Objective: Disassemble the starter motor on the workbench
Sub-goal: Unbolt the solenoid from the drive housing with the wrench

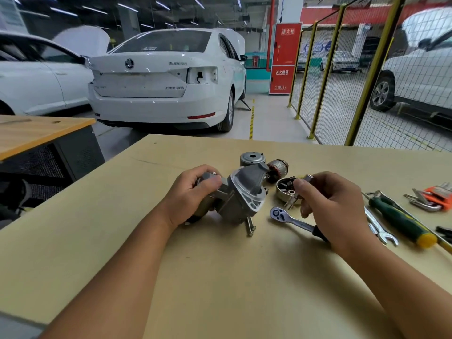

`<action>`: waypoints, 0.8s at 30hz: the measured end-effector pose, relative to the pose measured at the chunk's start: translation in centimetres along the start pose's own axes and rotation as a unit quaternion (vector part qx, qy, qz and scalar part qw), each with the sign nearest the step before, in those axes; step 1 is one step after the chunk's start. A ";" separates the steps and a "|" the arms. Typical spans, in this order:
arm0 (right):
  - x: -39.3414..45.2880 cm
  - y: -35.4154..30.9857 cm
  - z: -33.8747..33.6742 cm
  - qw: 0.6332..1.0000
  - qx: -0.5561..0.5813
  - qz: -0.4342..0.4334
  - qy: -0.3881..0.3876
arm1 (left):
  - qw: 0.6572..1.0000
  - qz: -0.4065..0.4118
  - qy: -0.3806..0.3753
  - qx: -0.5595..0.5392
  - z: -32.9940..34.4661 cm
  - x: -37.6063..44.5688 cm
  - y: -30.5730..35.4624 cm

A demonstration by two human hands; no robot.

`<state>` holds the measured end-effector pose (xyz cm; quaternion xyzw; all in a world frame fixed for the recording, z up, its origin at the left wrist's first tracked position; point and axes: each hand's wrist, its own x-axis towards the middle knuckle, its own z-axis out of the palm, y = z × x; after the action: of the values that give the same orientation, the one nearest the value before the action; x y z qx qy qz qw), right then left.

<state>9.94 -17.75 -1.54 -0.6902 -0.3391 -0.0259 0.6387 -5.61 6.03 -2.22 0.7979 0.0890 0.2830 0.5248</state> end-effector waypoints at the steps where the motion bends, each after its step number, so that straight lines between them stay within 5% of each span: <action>1: 0.0 -0.4 0.1 1.000 0.022 -0.006 0.005 | 1.000 -0.004 -0.005 -0.027 0.1 0.0 0.2; 7: 2.0 -5.1 1.9 0.977 0.209 -0.038 -0.018 | 0.999 0.000 -0.024 -0.040 0.0 -0.1 0.5; 15: 6.9 -8.4 6.8 0.977 0.070 -0.111 -0.168 | 0.998 -0.030 -0.054 0.025 0.1 -0.3 0.5; 24: 7.4 -5.8 8.3 0.972 -0.021 -0.146 -0.185 | 0.994 -0.091 0.022 -0.055 0.1 0.2 1.9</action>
<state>9.42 -7.31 5.39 -0.6394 -0.5479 0.0024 0.5394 -5.72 5.18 -0.46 0.7499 0.1571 0.2560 0.5894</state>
